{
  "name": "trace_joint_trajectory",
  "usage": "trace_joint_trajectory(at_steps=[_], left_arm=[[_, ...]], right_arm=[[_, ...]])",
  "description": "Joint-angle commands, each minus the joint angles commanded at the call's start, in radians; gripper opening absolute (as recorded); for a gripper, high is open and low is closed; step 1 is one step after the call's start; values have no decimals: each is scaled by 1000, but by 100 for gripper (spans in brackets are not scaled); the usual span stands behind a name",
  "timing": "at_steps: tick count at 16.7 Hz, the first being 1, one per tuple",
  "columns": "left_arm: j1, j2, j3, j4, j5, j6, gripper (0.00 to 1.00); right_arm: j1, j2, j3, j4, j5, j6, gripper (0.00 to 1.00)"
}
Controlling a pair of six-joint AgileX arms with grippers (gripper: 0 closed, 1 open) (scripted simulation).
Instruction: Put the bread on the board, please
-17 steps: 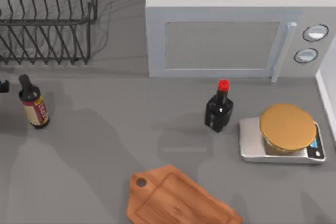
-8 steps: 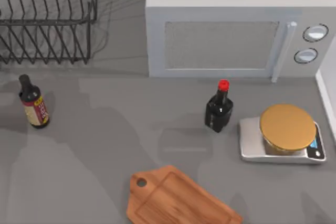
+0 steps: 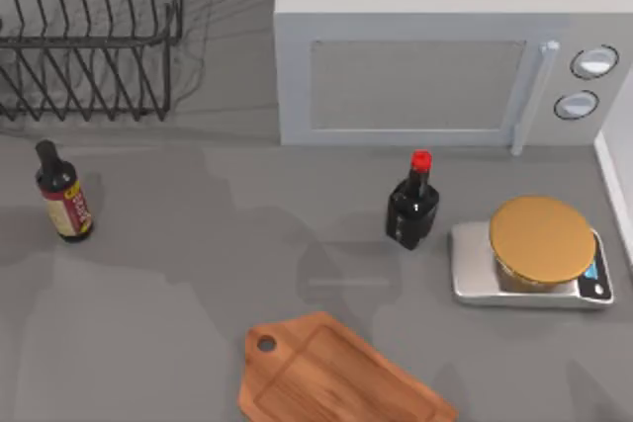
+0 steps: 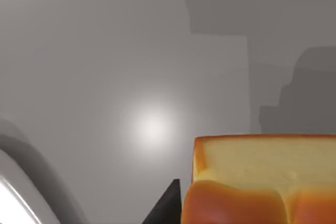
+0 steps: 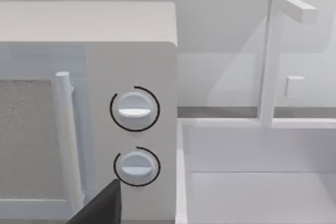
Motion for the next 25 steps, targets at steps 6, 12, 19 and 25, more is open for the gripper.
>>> trace_joint_trajectory(at_steps=[6, 12, 19, 25], left_arm=[[-12, 6, 11, 19, 0, 33, 0], [-238, 0, 80, 130, 8, 384, 0], [-716, -72, -7, 200, 22, 1170, 0], [-1069, -146, -196, 191, 29, 1761, 0]], right_arm=[[0, 0, 0, 0, 0, 0, 100], [0, 0, 0, 0, 0, 0, 100], [0, 0, 0, 0, 0, 0, 100], [0, 0, 0, 0, 0, 0, 100]])
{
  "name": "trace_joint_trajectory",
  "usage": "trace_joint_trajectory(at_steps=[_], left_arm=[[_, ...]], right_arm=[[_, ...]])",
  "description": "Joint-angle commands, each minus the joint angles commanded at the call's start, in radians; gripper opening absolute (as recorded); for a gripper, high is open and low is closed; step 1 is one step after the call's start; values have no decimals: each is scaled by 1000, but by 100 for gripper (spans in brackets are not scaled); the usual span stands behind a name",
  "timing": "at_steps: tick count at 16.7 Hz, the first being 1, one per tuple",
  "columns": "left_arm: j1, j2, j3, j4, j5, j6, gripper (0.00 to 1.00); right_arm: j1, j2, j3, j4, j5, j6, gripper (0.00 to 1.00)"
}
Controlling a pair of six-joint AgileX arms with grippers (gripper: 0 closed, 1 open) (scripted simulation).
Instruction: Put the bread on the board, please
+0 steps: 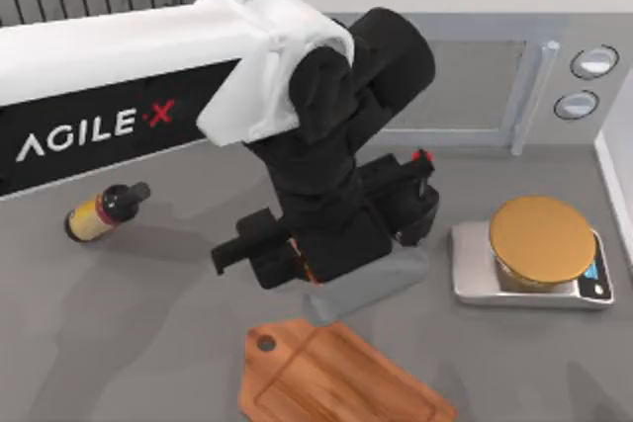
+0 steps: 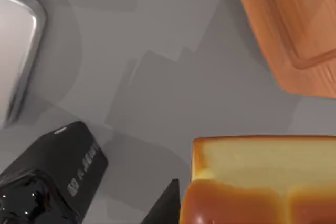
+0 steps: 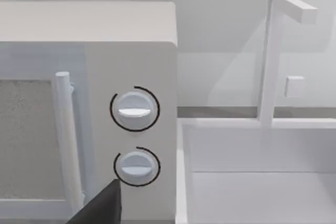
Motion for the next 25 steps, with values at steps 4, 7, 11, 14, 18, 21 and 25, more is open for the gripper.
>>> trace_joint_trajectory(at_steps=[4, 7, 11, 14, 18, 21, 25], left_arm=[[-130, -18, -118, -38, -5, 197, 0], [-155, -19, -147, -52, -8, 234, 0], [-151, -15, -146, -51, -8, 234, 0], [-150, -11, -151, -44, -7, 234, 0], [-157, -2, -171, -1, -4, 240, 0], [-165, 3, -190, 44, -2, 248, 0], [-165, 17, -221, 95, -4, 246, 0]], right_arm=[[0, 0, 0, 0, 0, 0, 100], [0, 0, 0, 0, 0, 0, 100], [0, 0, 0, 0, 0, 0, 100], [0, 0, 0, 0, 0, 0, 100], [0, 0, 0, 0, 0, 0, 100], [0, 0, 0, 0, 0, 0, 100], [0, 0, 0, 0, 0, 0, 100]])
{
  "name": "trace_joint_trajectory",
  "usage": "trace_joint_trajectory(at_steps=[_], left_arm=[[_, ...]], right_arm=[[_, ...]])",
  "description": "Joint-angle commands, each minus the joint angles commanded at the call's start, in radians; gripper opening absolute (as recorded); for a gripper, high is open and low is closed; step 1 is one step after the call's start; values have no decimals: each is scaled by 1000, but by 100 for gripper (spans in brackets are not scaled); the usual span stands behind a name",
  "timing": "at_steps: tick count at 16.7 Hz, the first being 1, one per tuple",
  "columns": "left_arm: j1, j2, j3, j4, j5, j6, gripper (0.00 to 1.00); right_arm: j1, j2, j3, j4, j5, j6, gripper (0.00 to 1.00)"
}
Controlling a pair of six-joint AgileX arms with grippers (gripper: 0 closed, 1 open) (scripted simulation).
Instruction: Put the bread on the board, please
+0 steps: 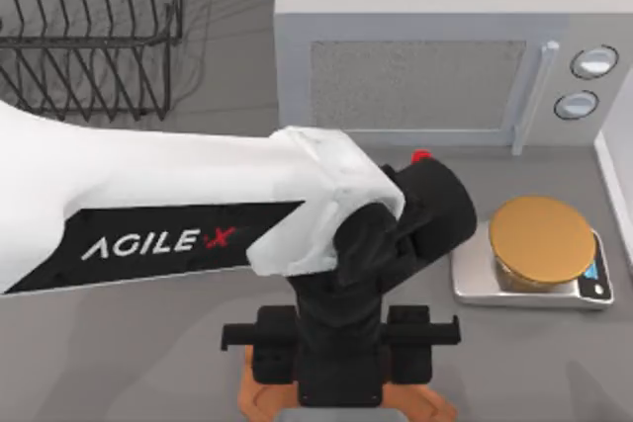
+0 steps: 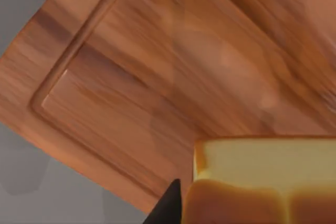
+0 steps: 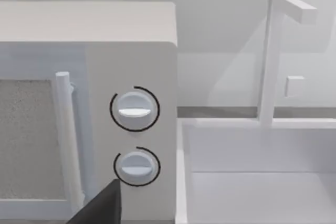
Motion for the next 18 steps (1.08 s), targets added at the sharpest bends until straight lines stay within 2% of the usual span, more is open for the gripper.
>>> trace_joint_trajectory(at_steps=[8, 18], left_arm=[[10, 27, -34, 23, -3, -11, 0], [10, 27, -34, 23, -3, -11, 75]], right_arm=[[0, 0, 0, 0, 0, 0, 100], [0, 0, 0, 0, 0, 0, 100]])
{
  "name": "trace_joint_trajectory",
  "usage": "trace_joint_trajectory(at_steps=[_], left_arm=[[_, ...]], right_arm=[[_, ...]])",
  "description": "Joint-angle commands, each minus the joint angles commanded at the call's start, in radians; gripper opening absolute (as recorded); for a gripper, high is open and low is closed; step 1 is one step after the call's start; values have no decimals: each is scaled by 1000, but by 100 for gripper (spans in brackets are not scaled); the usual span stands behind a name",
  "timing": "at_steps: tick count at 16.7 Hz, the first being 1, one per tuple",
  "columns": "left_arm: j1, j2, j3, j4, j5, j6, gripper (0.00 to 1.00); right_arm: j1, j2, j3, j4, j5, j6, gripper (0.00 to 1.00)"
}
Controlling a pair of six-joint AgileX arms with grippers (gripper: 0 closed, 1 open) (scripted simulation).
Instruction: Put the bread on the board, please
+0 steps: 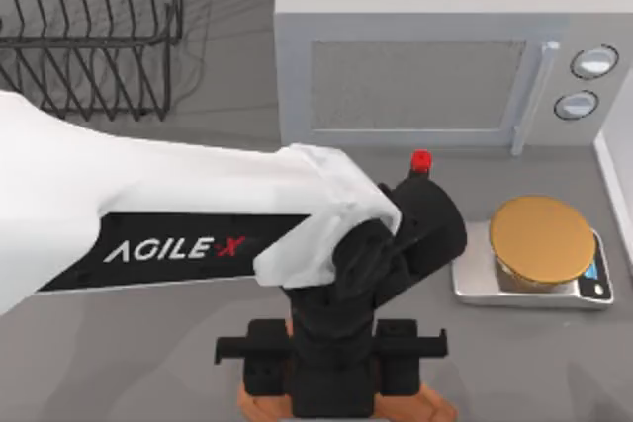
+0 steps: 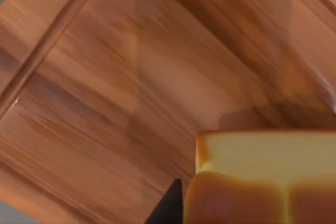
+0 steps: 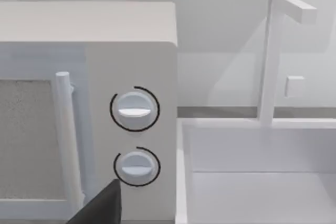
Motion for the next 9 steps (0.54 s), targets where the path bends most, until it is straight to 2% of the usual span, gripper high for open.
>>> trace_joint_trajectory(at_steps=[3, 9], left_arm=[[0, 0, 0, 0, 0, 0, 98], [0, 0, 0, 0, 0, 0, 100]], right_arm=[[0, 0, 0, 0, 0, 0, 100], [0, 0, 0, 0, 0, 0, 100]])
